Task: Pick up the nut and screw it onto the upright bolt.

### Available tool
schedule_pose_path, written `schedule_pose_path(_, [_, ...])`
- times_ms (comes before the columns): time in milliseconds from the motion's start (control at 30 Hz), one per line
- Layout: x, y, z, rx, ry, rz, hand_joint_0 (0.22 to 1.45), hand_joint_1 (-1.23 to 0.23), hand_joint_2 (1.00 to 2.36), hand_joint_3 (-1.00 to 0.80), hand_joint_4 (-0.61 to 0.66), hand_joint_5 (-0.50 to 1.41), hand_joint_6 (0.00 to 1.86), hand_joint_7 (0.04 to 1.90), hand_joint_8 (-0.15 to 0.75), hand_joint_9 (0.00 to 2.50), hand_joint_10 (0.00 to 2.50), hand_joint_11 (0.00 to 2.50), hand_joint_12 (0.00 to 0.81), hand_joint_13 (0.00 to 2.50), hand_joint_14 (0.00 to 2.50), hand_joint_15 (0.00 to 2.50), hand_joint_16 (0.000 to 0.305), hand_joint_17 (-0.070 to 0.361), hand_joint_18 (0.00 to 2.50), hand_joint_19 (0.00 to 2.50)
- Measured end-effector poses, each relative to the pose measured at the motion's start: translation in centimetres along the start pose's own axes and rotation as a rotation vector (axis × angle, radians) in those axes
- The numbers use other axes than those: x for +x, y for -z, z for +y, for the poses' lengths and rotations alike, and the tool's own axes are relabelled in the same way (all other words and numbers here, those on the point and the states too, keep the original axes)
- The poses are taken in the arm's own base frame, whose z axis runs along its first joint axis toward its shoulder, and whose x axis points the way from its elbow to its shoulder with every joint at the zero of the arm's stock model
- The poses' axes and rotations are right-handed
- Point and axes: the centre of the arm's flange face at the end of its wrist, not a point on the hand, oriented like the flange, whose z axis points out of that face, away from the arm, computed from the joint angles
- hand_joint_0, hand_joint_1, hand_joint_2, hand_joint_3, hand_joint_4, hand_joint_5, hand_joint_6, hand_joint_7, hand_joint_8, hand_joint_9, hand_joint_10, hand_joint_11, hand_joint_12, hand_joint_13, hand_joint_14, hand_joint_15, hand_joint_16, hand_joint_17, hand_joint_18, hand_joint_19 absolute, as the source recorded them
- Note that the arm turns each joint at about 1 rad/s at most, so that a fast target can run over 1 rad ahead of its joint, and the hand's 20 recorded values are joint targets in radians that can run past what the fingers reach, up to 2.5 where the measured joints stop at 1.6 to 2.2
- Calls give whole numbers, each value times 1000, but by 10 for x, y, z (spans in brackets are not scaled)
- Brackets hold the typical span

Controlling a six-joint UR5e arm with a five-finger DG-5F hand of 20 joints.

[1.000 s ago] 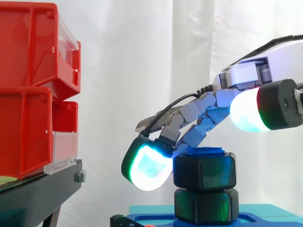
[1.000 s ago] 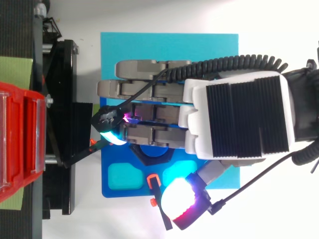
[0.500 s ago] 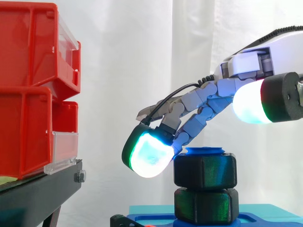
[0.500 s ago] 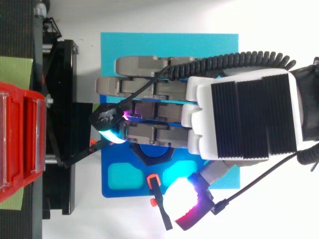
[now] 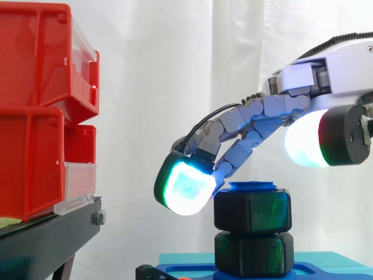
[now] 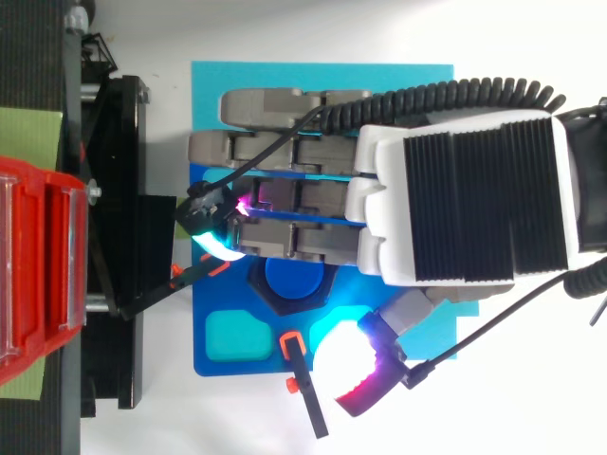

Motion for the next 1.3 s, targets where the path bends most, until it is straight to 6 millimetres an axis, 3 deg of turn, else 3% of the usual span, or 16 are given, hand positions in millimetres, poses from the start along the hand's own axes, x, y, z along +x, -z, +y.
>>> schedule_pose_path(800, [1, 5, -12, 9, -7, 7, 528, -250, 1000, -500, 216, -5, 514, 1517, 272, 752, 0, 0, 281, 455, 0, 0, 25, 55, 25, 0])
schedule_pose_path(967, [1, 7, -19, 12, -14, 7, 533, -259, 1000, -500, 173, 13, 567, 1489, 285, 914, 0, 0, 252, 583, 0, 0, 19, 42, 176, 0])
schedule_pose_path(1233, [-7, 14, -31, -3, -16, -9, 541, -229, 1000, -500, 74, 65, 580, 1427, 224, 1411, 0, 0, 134, 919, 0, 0, 1, 1, 512, 0])
schedule_pose_path(1267, [-9, 15, -32, -3, -16, -12, 540, -222, 1000, -500, 77, 67, 574, 1437, 224, 1411, 0, 0, 135, 920, 0, 0, 1, 2, 514, 0])
schedule_pose_path(1300, [-11, 16, -33, -2, -16, -16, 538, -205, 1000, -500, 87, 73, 510, 1568, 219, 1405, 0, 0, 140, 915, 0, 0, 2, 4, 505, 0])
